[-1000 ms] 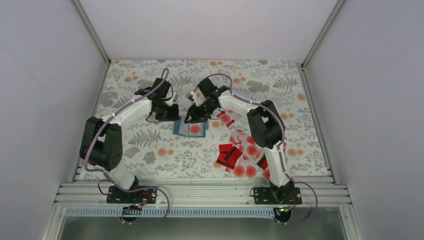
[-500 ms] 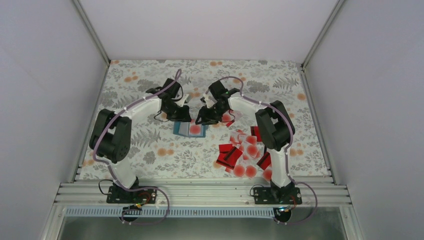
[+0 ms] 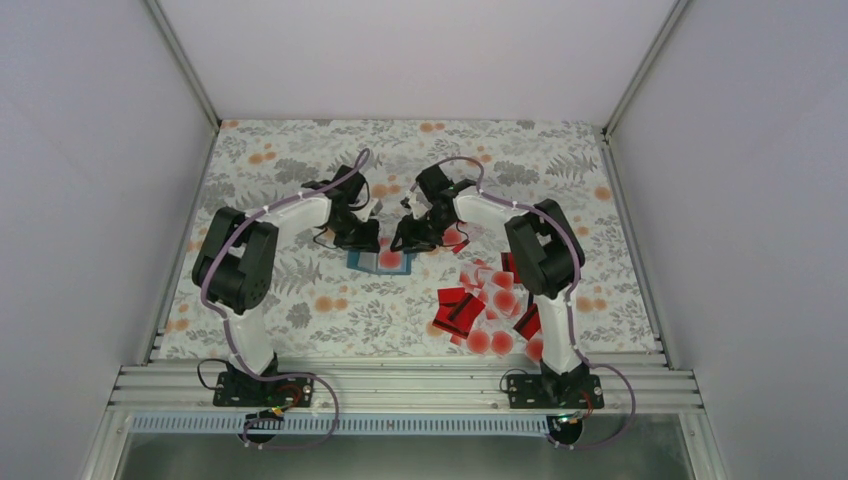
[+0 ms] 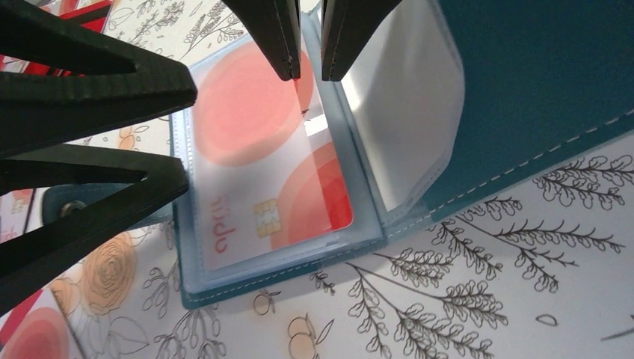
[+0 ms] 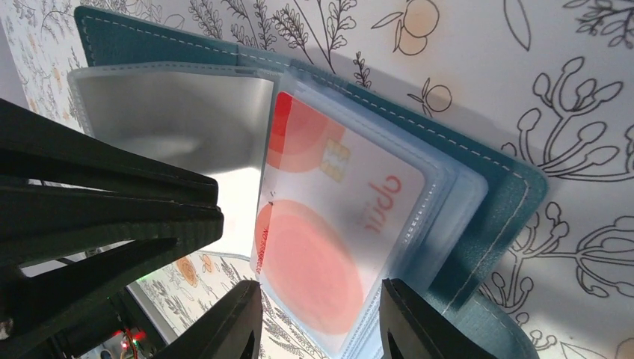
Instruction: Put the credit cards into the card holder
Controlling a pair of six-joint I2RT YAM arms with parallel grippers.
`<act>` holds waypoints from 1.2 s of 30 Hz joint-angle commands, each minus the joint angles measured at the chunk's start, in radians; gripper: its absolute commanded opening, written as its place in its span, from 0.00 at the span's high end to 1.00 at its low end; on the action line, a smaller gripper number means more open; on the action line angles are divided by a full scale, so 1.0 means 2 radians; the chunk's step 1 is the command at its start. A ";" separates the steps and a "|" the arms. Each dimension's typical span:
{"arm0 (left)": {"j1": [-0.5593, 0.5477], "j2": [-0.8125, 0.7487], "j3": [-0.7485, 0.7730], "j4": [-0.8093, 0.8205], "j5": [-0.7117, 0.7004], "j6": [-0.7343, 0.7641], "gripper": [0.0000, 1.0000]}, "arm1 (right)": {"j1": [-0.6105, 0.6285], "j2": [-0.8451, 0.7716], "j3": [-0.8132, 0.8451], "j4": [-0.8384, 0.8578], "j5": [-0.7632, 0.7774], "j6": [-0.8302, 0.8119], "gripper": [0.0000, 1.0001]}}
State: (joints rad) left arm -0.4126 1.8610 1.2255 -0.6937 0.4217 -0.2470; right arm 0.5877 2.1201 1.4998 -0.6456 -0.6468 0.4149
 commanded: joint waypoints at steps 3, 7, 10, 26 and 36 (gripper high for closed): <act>-0.002 0.022 -0.019 0.013 -0.013 0.007 0.90 | -0.001 0.014 -0.002 0.002 0.000 -0.002 0.59; -0.001 0.029 -0.028 0.020 -0.014 0.008 0.90 | -0.001 0.017 -0.003 0.000 0.002 -0.003 0.59; -0.002 0.032 -0.029 0.021 -0.014 0.010 0.90 | -0.001 0.019 -0.003 -0.003 0.006 -0.003 0.59; -0.005 0.037 -0.026 0.022 -0.010 0.010 0.91 | 0.001 0.020 0.016 -0.009 -0.011 -0.009 0.59; -0.007 0.034 -0.021 0.019 -0.010 0.008 0.91 | 0.017 0.030 0.059 -0.033 -0.016 -0.019 0.60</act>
State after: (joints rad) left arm -0.4149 1.9068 1.1851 -0.6666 0.4133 -0.2436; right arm 0.5968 2.1540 1.5734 -0.6945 -0.6609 0.3958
